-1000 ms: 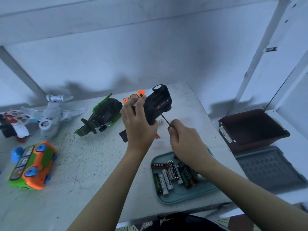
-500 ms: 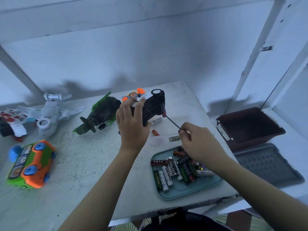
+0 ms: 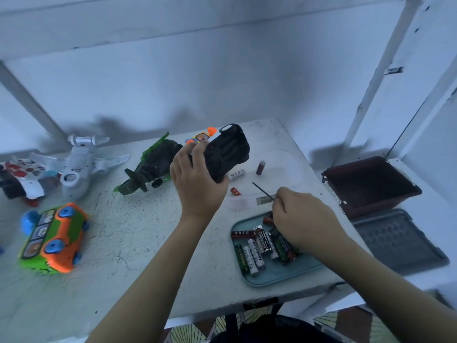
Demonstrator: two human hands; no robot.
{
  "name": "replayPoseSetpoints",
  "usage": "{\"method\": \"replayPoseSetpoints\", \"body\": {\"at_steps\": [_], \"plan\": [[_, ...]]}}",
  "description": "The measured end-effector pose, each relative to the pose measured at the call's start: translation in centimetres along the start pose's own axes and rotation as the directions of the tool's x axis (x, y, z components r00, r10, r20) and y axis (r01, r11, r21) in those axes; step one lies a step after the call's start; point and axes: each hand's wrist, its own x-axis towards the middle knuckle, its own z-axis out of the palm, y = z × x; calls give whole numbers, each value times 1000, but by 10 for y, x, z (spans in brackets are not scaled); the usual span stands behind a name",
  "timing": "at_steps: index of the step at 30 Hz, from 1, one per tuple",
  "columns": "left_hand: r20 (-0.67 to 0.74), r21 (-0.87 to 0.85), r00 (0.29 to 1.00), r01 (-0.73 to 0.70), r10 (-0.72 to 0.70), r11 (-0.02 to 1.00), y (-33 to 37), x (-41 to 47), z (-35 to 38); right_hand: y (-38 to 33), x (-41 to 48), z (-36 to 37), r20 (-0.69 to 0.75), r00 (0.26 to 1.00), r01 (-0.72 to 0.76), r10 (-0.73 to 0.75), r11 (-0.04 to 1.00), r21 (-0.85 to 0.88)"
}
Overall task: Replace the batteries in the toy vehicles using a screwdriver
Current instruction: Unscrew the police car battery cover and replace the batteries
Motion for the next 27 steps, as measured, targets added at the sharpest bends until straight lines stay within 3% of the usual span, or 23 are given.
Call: {"method": "replayPoseSetpoints", "body": {"at_steps": [5, 8, 11, 20, 27], "plan": [[-12, -31, 932, 361, -361, 932, -1, -8, -19, -14, -1, 4, 43, 997, 53, -63, 980, 194], [-60, -24, 895, 442, -442, 897, -9, -13, -36, -22, -2, 9, 33, 995, 85, -98, 958, 273], [-12, -26, 857, 516, -516, 856, -16, -21, -53, -31, -5, 15, 25, 991, 115, -131, 934, 338], [153, 166, 803, 553, -575, 816, -27, -70, -86, -62, -3, 43, 56, 981, 176, -186, 973, 149], [315, 242, 791, 467, -524, 851, -31, -81, -94, -73, 1, 63, 21, 982, 190, -189, 982, -20]]}}
